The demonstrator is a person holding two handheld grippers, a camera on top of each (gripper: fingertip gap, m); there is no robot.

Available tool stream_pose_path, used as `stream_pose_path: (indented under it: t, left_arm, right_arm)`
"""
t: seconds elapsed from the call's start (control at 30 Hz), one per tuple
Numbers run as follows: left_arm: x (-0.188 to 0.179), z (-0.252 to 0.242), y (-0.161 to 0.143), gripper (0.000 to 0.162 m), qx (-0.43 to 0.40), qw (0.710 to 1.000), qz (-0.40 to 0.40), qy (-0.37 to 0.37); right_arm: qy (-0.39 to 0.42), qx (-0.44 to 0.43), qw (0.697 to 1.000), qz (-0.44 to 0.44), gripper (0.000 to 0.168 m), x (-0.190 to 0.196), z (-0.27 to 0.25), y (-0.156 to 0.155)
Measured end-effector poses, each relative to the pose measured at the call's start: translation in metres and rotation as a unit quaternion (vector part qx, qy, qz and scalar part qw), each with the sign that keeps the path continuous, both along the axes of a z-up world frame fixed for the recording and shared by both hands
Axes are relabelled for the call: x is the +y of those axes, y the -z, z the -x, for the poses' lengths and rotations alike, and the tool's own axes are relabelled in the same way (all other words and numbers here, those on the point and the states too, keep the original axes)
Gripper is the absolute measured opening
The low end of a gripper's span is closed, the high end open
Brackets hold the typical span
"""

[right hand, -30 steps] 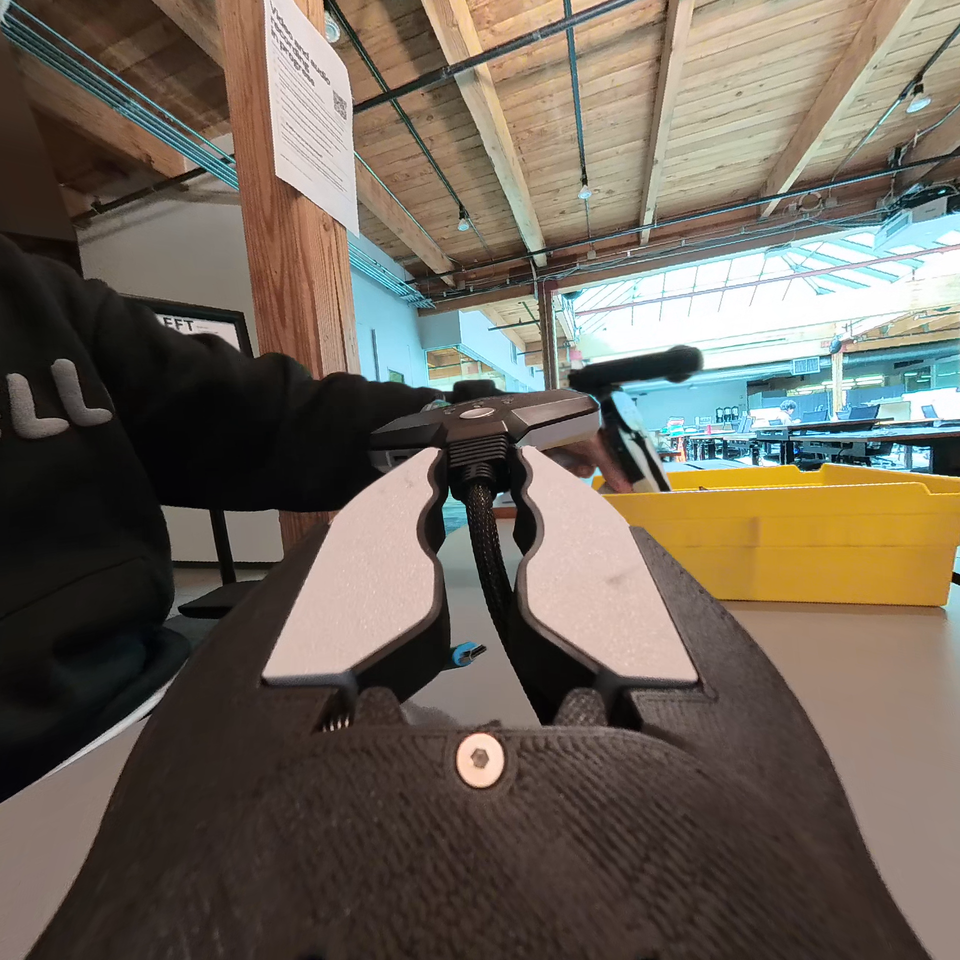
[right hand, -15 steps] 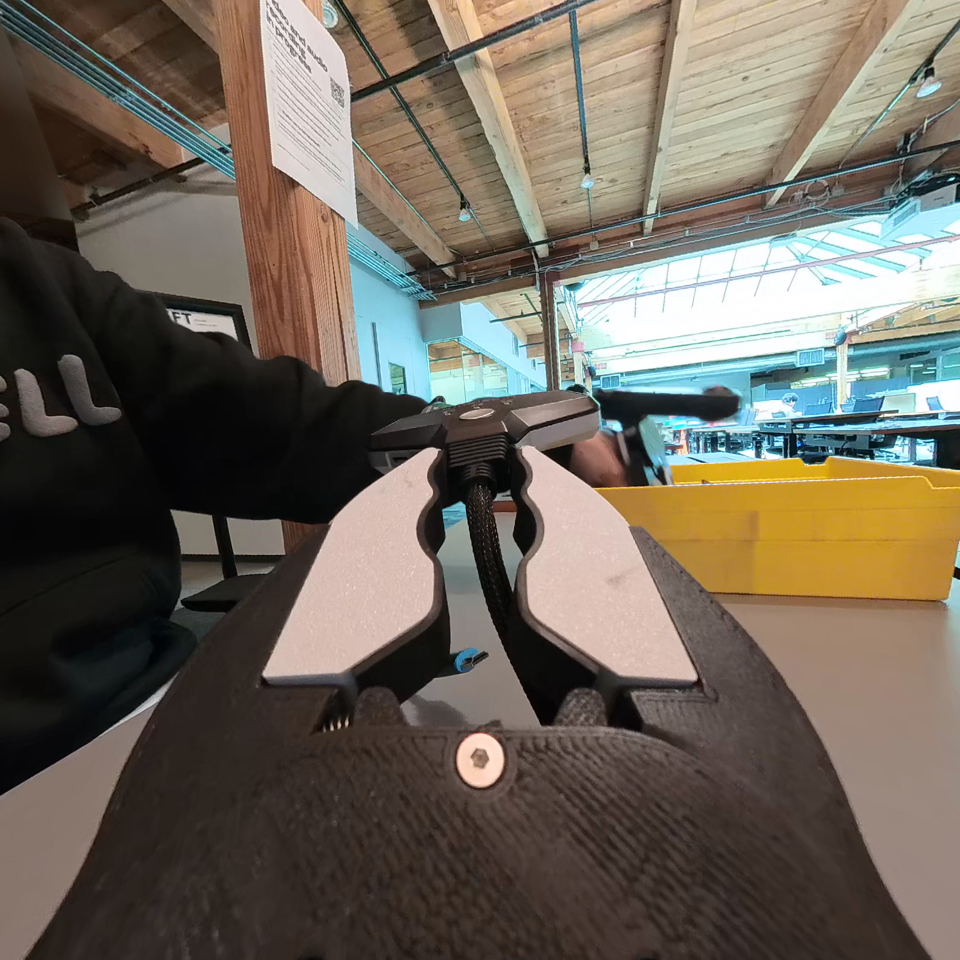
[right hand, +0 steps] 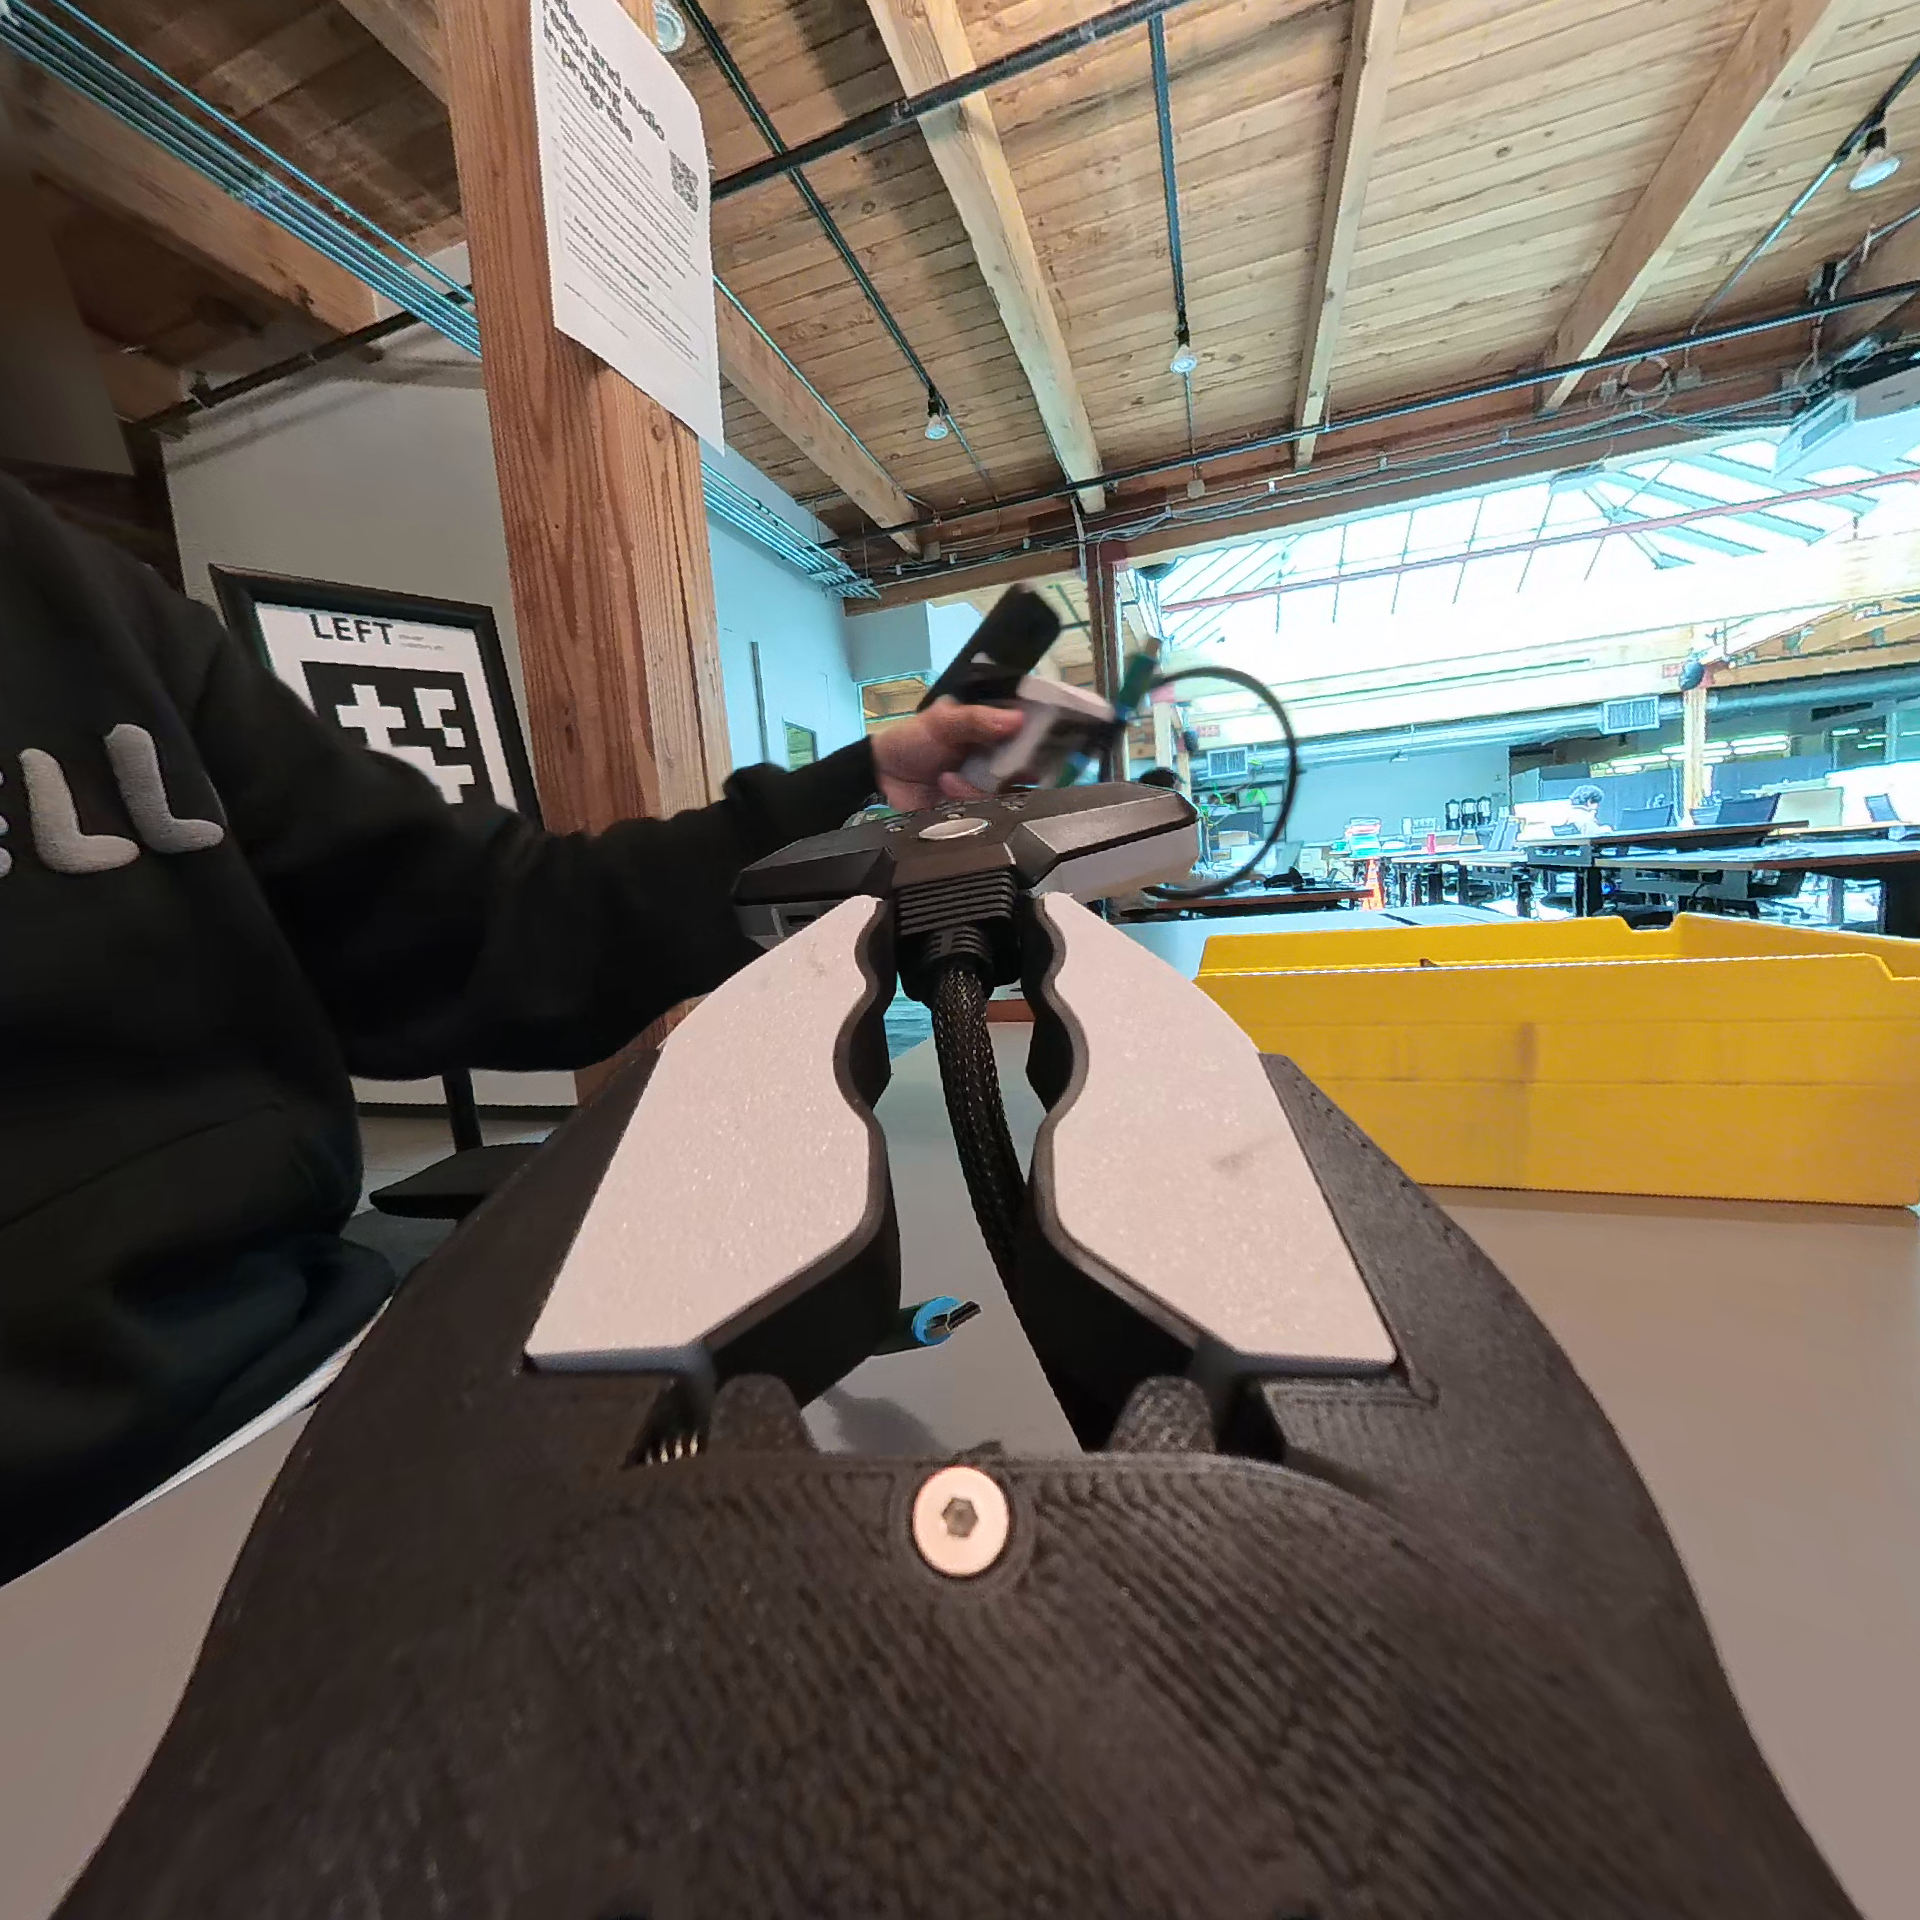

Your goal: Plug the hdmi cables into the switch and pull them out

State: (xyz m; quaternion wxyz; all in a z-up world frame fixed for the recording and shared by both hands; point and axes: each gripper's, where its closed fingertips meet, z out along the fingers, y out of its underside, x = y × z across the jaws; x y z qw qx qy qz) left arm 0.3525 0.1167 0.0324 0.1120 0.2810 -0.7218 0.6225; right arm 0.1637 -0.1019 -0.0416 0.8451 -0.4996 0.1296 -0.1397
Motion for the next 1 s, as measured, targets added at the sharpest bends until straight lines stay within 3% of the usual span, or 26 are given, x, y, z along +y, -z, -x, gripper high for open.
stream_pose_path:
  t: [0.17,0.33,0.47,0.6,0.83,1.0]
  left_arm:
    - [0.008,0.055,0.0,0.009,-0.004,0.998,0.049,0.034]
    - [0.008,0.113,0.005,0.009,-0.124,0.984,0.113,0.066]
    - [0.001,0.132,0.033,0.009,-0.215,0.973,0.063,0.045]
    - [-0.007,0.148,0.064,0.009,-0.252,0.966,-0.008,0.064]
    - [-0.004,0.15,0.081,0.009,-0.218,0.974,0.008,0.059]
    - [-0.009,0.164,0.076,0.01,-0.111,0.985,0.102,0.087]
  right_arm:
    - [-0.01,-0.003,1.0,-0.002,0.024,0.001,0.004,0.0]
    - [-0.017,-0.006,1.0,-0.007,0.024,0.001,0.008,-0.002]
    - [-0.023,-0.007,1.0,-0.006,0.024,0.003,0.013,-0.001]
    - [-0.027,-0.006,1.0,-0.001,0.024,0.004,0.016,0.0]
    - [-0.041,-0.008,0.999,0.001,0.023,0.007,0.023,0.0]
    - [-0.071,-0.016,0.997,-0.03,0.023,0.003,0.032,-0.007]
